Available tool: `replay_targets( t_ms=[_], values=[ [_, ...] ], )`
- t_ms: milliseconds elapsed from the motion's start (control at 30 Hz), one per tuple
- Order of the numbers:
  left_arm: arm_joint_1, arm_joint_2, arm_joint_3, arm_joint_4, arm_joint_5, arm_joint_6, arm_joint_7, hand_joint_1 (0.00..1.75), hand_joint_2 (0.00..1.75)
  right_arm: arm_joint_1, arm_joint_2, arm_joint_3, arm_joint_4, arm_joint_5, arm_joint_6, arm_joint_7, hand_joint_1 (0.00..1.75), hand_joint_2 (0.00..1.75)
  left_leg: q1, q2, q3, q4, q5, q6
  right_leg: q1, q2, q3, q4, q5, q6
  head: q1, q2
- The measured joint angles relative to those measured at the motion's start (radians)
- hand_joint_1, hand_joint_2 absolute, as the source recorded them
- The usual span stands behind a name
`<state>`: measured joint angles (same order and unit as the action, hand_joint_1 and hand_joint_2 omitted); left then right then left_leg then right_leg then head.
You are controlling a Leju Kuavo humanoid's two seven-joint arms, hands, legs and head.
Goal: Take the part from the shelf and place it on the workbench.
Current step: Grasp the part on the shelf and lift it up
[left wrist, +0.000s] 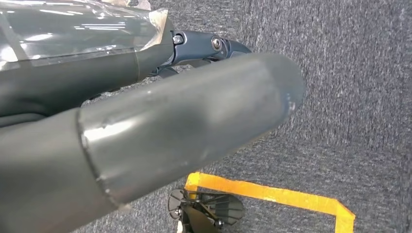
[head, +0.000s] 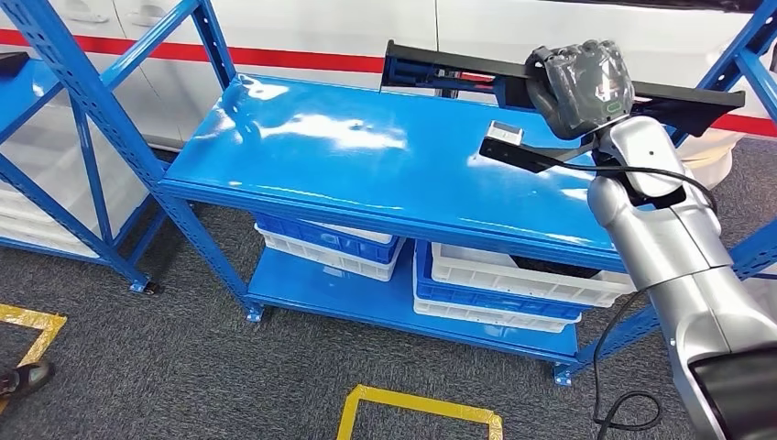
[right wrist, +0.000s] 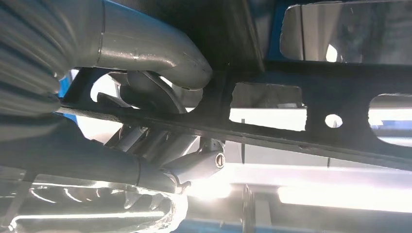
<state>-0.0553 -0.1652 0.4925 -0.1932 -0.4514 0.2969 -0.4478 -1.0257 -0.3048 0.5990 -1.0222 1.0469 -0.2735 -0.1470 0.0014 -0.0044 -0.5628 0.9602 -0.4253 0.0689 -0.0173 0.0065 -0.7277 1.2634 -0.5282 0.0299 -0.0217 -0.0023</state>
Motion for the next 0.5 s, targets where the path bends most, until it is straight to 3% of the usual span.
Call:
replay_targets(
  t_ms=[33, 67, 133, 167, 200, 300, 333, 400, 467, 500],
  values=[
    [0.0, 0.0, -0.001, 0.0, -0.001, -0.002, 0.001, 0.0, 0.0, 0.006, -0.002, 0.0, 0.004, 0.001, 0.0, 0.0, 1.75, 1.75, 0.001, 0.0, -0.002, 0.002, 0.001, -0.001, -0.004, 0.0, 0.004, 0.004, 0.004, 0.009, 0.0, 0.0],
    [0.0, -0.001, -0.003, 0.0, -0.004, -0.004, 0.001, 0.0, 0.0, 0.009, -0.004, -0.001, 0.007, 0.002, 0.001, 0.001, 1.75, 1.75, 0.004, 0.001, -0.005, 0.006, 0.0, -0.004, -0.01, -0.002, 0.028, -0.034, 0.022, 0.022, 0.0, 0.0],
    [-0.001, -0.001, -0.005, 0.0, -0.008, -0.01, 0.001, 0.0, 0.0, 0.01, -0.006, -0.003, 0.011, 0.003, 0.001, 0.002, 1.75, 1.75, 0.007, 0.0, -0.016, 0.022, -0.005, -0.016, -0.018, -0.004, 0.108, -0.165, 0.059, 0.045, 0.001, 0.0],
    [-0.001, 0.0, -0.007, 0.0, -0.011, -0.012, 0.0, 0.0, 0.0, 0.011, -0.007, -0.004, 0.012, 0.004, 0.001, 0.003, 1.75, 1.75, 0.006, -0.001, -0.023, 0.033, -0.008, -0.023, -0.018, -0.001, 0.135, -0.212, 0.071, 0.049, 0.001, 0.0],
    [-0.001, 0.0, -0.009, 0.0, -0.013, -0.014, 0.0, 0.0, 0.0, 0.014, -0.008, -0.004, 0.013, 0.006, 0.002, 0.006, 1.75, 1.75, 0.004, -0.003, -0.03, 0.043, -0.01, -0.03, -0.017, 0.002, 0.148, -0.234, 0.07, 0.045, 0.002, 0.0],
    [-0.001, 0.0, -0.012, 0.0, -0.018, -0.019, 0.0, 0.0, 0.0, 0.027, -0.01, -0.005, 0.014, 0.013, 0.003, 0.013, 1.75, 1.75, 0.005, -0.009, -0.047, 0.061, -0.013, -0.042, -0.019, 0.006, 0.136, -0.228, 0.067, 0.02, -0.002, 0.0],
    [-0.001, 0.0, -0.012, 0.0, -0.019, -0.02, 0.001, 0.0, 0.0, 0.03, -0.01, -0.006, 0.014, 0.015, 0.004, 0.015, 1.75, 1.75, 0.008, -0.008, -0.054, 0.075, -0.026, -0.046, -0.02, 0.006, 0.131, -0.227, 0.071, 0.013, -0.004, 0.0],
    [-0.001, 0.001, -0.012, 0.0, -0.019, -0.022, 0.001, 0.0, 0.0, 0.033, -0.009, -0.008, 0.014, 0.021, 0.007, 0.019, 1.75, 1.75, 0.012, -0.005, -0.087, 0.155, -0.093, -0.055, -0.017, 0.005, 0.12, -0.227, 0.081, -0.004, -0.005, 0.0],
    [-0.001, 0.0, -0.012, 0.0, -0.019, -0.023, 0.0, 0.0, 0.0, 0.034, -0.007, -0.011, 0.014, 0.027, 0.014, 0.021, 1.75, 1.75, 0.012, -0.003, -0.131, 0.282, -0.17, -0.059, -0.01, 0.004, 0.108, -0.227, 0.09, -0.018, -0.005, 0.0],
    [-0.002, 0.0, -0.012, 0.0, -0.019, -0.023, -0.001, 0.0, 0.0, 0.034, -0.005, -0.012, 0.015, 0.03, 0.018, 0.021, 1.75, 1.75, 0.012, -0.003, -0.143, 0.325, -0.187, -0.057, -0.005, 0.004, 0.102, -0.226, 0.095, -0.024, -0.005, 0.0]
  ],
)
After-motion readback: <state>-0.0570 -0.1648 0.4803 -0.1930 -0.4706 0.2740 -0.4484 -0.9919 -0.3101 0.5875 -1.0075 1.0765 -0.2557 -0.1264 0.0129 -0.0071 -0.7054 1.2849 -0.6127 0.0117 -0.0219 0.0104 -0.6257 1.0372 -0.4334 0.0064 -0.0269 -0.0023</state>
